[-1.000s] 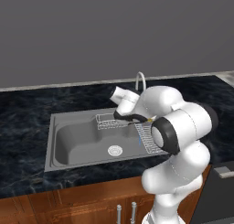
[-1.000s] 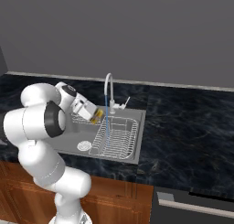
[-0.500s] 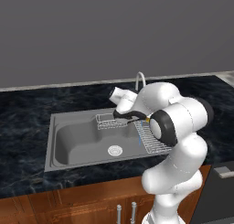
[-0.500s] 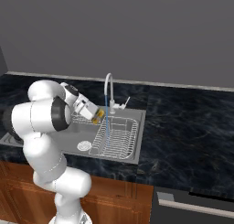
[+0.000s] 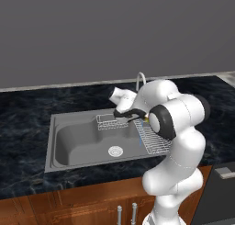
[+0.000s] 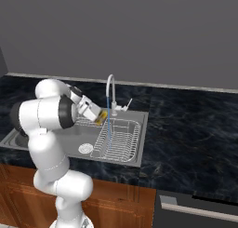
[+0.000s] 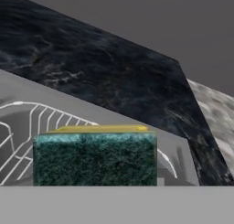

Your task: Soak the sponge with water for a few seconds and then drop it inside the sink.

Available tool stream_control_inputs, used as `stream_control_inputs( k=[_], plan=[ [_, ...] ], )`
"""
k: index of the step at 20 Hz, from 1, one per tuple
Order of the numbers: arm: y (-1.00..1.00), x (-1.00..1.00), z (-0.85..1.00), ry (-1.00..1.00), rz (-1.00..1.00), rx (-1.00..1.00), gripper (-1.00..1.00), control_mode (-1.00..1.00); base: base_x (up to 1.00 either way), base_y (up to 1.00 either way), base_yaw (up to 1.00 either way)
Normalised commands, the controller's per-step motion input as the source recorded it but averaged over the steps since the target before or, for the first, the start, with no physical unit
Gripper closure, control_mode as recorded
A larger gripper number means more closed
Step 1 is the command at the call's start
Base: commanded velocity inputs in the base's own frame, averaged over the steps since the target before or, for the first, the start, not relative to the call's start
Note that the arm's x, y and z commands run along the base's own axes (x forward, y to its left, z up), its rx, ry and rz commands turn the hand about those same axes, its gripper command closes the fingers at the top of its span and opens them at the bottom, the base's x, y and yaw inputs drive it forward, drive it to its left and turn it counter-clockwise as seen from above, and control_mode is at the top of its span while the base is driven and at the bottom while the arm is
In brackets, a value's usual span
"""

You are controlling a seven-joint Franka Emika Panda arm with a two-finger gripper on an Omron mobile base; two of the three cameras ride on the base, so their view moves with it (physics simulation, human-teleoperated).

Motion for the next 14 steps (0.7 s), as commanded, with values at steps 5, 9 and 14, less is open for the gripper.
stream_control_inputs(
  k=[5,9,14],
  plan=[
    [0.00,0.23,-0.01,0.00,-0.01,0.00,1.00,-1.00,0.00,0.00,0.00],
    [0.00,0.32,-0.08,0.00,-0.02,0.00,1.00,-1.00,0.00,0.00,0.00],
    [0.00,0.30,-0.14,0.00,-0.03,0.00,1.00,-1.00,0.00,0.00,0.00]
  ],
)
